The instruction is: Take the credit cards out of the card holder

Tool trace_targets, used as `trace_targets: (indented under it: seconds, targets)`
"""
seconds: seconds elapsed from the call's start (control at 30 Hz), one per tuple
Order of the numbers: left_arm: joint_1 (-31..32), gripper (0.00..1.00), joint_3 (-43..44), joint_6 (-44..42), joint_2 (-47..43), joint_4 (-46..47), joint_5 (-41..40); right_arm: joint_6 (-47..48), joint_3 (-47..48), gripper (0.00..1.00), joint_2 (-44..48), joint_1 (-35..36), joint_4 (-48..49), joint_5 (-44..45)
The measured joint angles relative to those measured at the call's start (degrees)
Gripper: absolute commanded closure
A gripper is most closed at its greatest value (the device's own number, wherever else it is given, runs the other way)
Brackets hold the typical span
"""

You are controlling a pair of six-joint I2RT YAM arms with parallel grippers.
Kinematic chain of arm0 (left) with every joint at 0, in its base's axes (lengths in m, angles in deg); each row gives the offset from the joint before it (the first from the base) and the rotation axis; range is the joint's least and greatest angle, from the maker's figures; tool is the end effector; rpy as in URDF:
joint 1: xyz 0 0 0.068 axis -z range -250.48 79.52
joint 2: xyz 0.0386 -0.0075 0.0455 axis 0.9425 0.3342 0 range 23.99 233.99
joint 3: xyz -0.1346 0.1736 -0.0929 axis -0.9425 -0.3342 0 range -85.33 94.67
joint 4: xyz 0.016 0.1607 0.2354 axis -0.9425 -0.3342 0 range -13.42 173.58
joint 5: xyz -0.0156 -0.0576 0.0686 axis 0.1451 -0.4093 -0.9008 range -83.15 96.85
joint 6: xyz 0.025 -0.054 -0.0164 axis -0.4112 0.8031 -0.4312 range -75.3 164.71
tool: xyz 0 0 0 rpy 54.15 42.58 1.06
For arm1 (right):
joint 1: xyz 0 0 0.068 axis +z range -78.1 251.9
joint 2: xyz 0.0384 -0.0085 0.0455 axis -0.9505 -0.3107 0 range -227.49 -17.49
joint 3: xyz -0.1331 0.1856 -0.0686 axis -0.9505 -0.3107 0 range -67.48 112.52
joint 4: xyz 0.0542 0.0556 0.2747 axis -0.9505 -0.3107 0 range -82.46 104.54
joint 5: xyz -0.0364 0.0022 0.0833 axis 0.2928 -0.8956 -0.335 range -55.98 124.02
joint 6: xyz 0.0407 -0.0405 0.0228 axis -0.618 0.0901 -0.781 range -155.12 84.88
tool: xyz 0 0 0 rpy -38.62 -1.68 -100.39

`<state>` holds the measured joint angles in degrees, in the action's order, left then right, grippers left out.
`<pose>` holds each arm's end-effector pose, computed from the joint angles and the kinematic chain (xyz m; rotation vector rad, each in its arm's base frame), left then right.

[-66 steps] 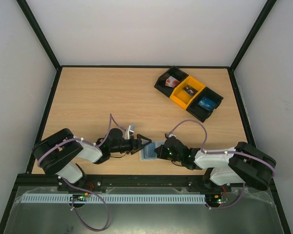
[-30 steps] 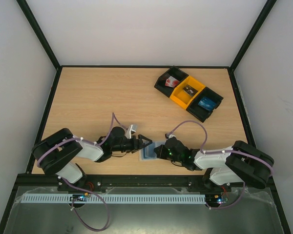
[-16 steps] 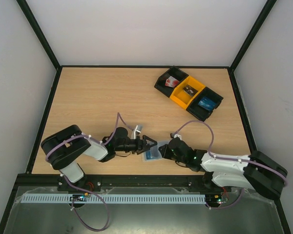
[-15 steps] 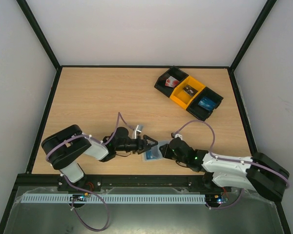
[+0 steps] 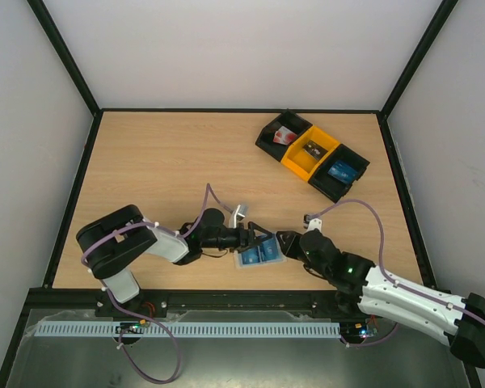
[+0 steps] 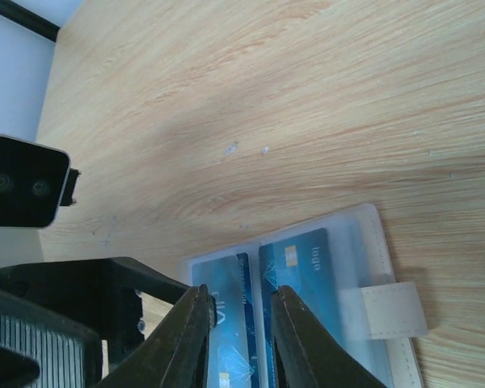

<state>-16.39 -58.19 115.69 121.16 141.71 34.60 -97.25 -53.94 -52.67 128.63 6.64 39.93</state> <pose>0.1641 -0.2638 0.0826 0.1132 2.2482 -1.8402 0.1202 0.1743 0.1417 0.1772 2.2913 1.0922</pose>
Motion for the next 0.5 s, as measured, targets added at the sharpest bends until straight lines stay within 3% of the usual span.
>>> trace_targets:
  seconds: [0.5]
  targets:
    - [-0.48, 0.30, -0.96, -2.40, -2.36, -7.54, -5.95, 3.10, 1.09, 0.77, -12.66, 0.00, 2.01, -3.50]
